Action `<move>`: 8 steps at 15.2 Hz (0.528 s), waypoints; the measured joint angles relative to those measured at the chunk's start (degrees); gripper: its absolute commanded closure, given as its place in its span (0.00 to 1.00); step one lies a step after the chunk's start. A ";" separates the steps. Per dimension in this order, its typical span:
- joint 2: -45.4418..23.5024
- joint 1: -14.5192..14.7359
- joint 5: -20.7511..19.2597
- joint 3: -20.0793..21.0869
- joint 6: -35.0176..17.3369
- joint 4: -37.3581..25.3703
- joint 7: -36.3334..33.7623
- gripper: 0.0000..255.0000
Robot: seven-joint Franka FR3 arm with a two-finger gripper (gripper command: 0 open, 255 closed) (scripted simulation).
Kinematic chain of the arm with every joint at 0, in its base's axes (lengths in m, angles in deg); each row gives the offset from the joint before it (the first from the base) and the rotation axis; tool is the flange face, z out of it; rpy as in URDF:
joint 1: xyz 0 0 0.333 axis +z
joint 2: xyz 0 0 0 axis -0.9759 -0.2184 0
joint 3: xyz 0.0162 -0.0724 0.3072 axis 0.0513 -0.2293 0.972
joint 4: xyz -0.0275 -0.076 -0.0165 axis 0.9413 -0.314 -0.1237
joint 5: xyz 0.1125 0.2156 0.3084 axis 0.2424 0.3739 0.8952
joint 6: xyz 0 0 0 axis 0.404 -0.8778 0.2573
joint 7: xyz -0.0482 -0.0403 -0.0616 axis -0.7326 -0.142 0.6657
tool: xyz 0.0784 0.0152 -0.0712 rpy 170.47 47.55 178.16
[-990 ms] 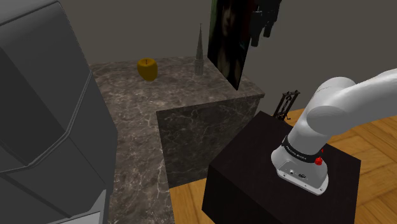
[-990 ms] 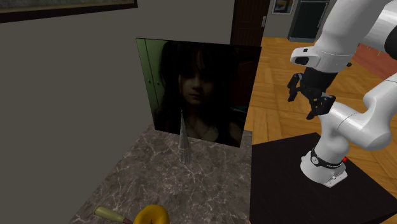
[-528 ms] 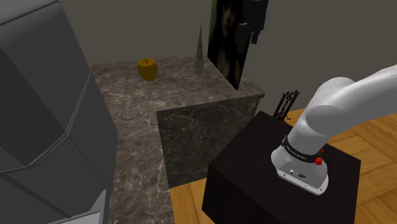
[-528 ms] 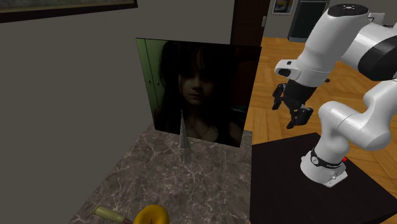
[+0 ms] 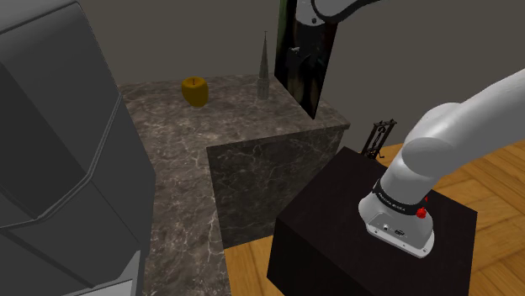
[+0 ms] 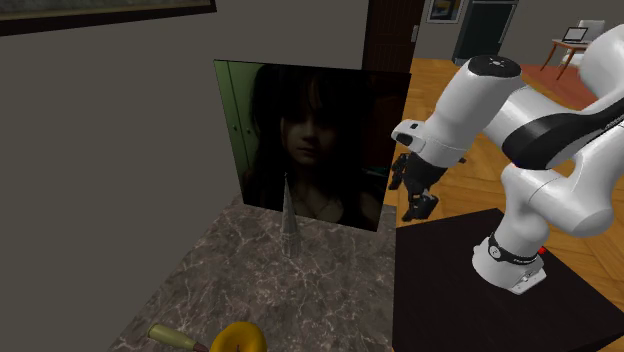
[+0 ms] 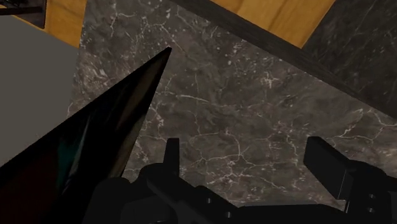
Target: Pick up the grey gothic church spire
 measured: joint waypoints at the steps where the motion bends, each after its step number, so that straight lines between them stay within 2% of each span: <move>1: -1.73 -0.55 -0.83 0.00 -3.08 0.64 -0.90 0.00; 8: -14.56 -4.27 -7.32 1.24 -17.57 -3.13 -8.56 0.00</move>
